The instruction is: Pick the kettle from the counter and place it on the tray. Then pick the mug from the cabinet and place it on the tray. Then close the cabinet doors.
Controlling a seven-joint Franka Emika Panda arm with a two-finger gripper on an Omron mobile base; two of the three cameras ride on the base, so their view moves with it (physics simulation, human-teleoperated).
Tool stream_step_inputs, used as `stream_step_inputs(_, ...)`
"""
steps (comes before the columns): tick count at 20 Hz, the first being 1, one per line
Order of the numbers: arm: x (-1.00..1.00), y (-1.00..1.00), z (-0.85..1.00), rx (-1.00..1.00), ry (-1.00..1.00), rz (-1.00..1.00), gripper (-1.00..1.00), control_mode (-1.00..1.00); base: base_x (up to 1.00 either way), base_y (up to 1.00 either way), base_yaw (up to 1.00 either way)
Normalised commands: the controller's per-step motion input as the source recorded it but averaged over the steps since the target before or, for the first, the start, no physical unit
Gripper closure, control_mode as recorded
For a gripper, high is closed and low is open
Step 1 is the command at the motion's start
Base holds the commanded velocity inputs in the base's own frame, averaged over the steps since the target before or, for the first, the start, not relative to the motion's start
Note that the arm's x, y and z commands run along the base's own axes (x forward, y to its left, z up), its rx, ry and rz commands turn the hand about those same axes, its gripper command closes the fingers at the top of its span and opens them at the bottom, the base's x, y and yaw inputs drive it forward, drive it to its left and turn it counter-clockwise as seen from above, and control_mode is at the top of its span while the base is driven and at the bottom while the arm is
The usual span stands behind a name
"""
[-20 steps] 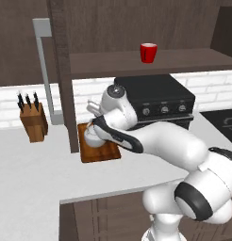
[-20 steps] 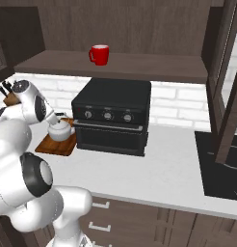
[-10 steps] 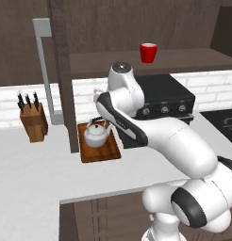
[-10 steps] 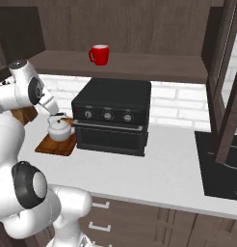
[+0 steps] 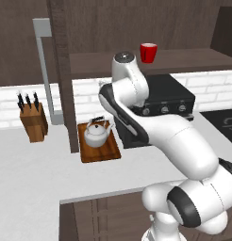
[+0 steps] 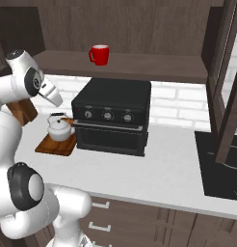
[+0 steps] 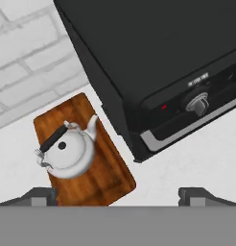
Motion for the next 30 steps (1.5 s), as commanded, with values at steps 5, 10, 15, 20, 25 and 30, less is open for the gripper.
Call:
stream_step_inputs(5, 0.0, -0.42, 0.64, -0.22, -0.1, 0.0, -1.0, -1.0, 0.0, 0.0, 0.0)
stream_step_inputs(10, 0.0, -0.44, 0.56, -0.17, -0.02, 0.0, -1.0, -1.0, 0.0, 0.0, 0.0)
stream_step_inputs(15, 0.0, -0.35, 0.18, -0.06, -0.21, 0.0, -1.0, -1.0, 0.0, 0.0, 0.0)
stream_step_inputs(20, 0.0, -0.31, 0.14, 0.0, -0.22, -0.01, -1.0, -1.0, 0.0, 0.0, 0.0)
stream_step_inputs(25, 0.04, -0.29, 0.24, 0.0, -0.05, -0.01, -1.0, -1.0, 0.0, 0.0, 0.0)
stream_step_inputs(30, 0.29, -0.2, 0.29, 0.0, 0.03, -0.02, -1.0, -1.0, 0.0, 0.0, 0.0)
